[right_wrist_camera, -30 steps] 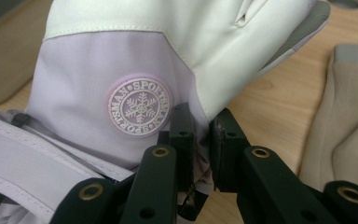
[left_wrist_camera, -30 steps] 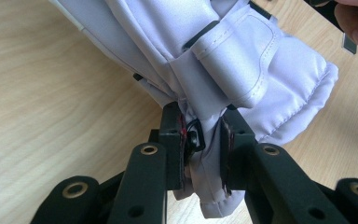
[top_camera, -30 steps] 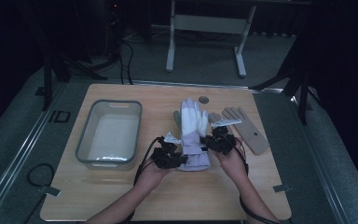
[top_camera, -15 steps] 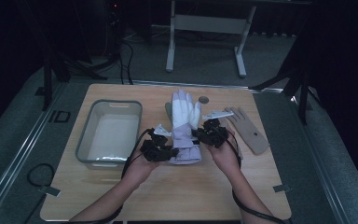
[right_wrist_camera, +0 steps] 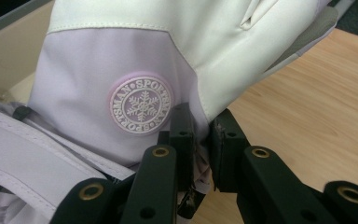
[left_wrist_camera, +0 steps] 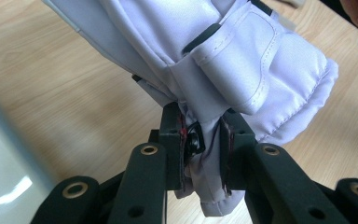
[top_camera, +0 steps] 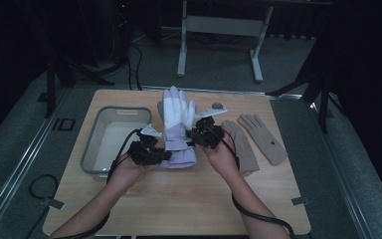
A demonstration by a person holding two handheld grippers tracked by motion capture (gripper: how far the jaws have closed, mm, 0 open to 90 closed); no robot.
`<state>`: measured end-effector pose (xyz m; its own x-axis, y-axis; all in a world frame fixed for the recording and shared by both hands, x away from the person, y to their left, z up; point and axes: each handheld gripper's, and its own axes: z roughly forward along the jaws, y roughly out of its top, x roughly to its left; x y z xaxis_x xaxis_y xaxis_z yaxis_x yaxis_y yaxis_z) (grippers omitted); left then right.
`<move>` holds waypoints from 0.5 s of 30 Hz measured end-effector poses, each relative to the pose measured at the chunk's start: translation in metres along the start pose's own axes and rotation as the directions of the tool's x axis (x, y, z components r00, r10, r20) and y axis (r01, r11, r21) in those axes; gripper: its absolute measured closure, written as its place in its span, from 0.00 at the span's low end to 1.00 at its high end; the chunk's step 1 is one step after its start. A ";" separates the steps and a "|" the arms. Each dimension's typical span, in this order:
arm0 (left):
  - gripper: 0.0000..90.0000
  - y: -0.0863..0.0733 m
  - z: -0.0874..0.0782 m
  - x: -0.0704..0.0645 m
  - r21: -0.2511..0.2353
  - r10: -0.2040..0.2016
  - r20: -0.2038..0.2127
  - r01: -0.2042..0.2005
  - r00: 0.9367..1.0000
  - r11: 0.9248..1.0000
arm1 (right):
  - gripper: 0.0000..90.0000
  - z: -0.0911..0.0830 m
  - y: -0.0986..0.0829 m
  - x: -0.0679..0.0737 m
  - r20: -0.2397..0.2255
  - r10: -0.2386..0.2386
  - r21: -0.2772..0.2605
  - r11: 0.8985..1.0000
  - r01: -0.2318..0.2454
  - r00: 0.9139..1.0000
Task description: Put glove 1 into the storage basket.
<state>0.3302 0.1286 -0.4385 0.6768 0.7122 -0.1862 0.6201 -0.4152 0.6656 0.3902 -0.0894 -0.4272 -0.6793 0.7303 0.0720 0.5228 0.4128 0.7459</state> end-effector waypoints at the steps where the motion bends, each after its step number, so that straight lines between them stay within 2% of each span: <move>1: 0.83 -0.001 -0.003 0.002 0.000 0.001 -0.002 -0.001 1.000 1.000 | 0.90 0.002 0.003 0.003 -0.003 -0.004 0.000 1.000 0.004 1.000; 6: 0.83 -0.005 -0.020 0.015 0.004 -0.011 -0.016 0.011 1.000 1.000 | 0.90 0.009 0.018 0.018 -0.013 -0.032 -0.006 0.999 0.031 0.999; 11: 0.83 -0.010 -0.033 0.024 0.006 -0.008 -0.027 0.008 1.000 1.000 | 0.90 0.017 0.030 0.034 -0.027 -0.050 -0.015 0.999 0.050 0.998; 12: 0.83 -0.013 -0.038 0.028 0.006 0.005 -0.039 -0.004 0.999 1.000 | 0.90 0.019 0.032 0.036 -0.030 -0.056 -0.017 0.998 0.056 0.998; 15: 0.83 -0.018 -0.046 0.034 0.007 0.007 -0.056 -0.007 0.998 1.000 | 0.90 0.026 0.038 0.045 -0.040 -0.064 -0.022 0.998 0.063 0.997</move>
<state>0.3237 0.1864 -0.4232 0.6582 0.7396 -0.1409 0.6184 -0.4243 0.6615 0.3930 -0.0273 -0.4127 -0.7314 0.6801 0.0504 0.4672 0.4459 0.7635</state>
